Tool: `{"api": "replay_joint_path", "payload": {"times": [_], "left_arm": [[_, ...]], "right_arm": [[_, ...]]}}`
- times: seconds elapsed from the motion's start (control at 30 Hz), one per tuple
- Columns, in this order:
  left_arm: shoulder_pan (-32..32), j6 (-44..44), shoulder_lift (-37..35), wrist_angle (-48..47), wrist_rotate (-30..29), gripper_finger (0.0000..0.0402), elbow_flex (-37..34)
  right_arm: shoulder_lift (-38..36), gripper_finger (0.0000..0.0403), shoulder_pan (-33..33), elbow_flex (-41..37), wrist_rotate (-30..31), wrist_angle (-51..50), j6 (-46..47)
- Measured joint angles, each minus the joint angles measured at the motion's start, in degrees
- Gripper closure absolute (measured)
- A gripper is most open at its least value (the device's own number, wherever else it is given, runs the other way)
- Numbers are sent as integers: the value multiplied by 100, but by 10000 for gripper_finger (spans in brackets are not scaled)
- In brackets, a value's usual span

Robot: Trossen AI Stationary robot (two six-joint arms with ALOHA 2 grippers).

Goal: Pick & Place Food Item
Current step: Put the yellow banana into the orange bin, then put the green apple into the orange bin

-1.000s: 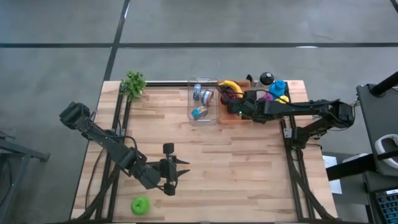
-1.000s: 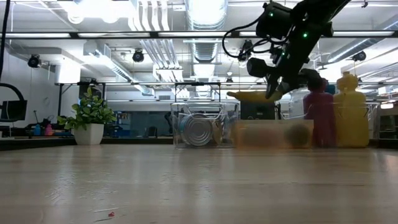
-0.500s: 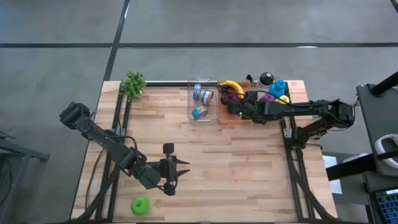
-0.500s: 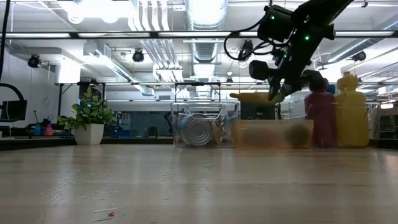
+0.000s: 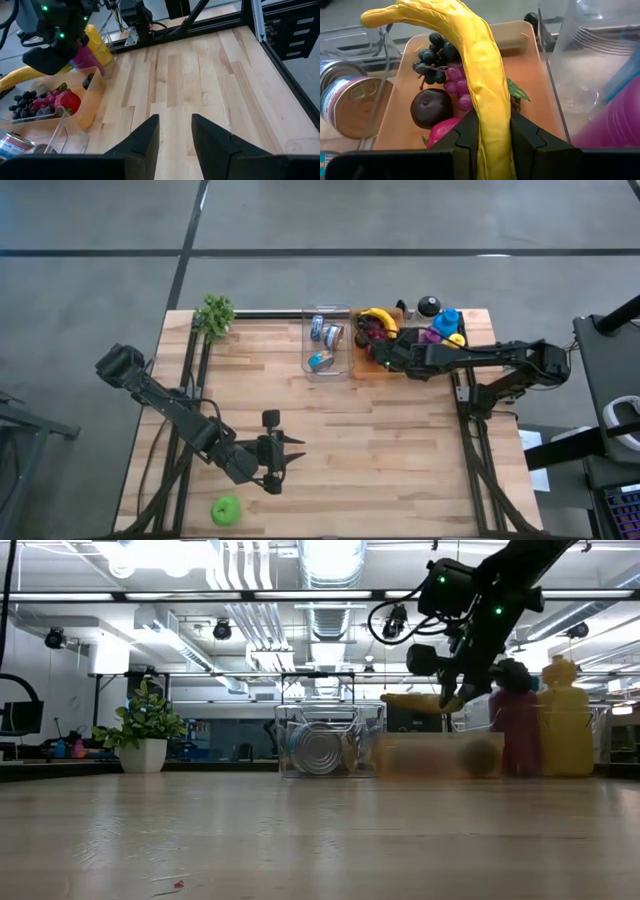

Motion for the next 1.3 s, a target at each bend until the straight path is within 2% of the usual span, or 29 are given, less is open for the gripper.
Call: {"api": "replay_joint_path", "payload": {"times": [0.27,0.63,1.1,1.3], "left_arm": [[0,0,0,4,0,284,0],[0,-2,0,4,0,284,0],[-2,-214,0,4,2,284,0],[-2,-216,0,4,2,284,0]], "right_arm": [[299,337,-32,-4,78,62,88],[358,333,-35,-4,137,43,259],[358,232,-55,-7,135,25,266],[299,206,-20,-7,91,24,227]]}}
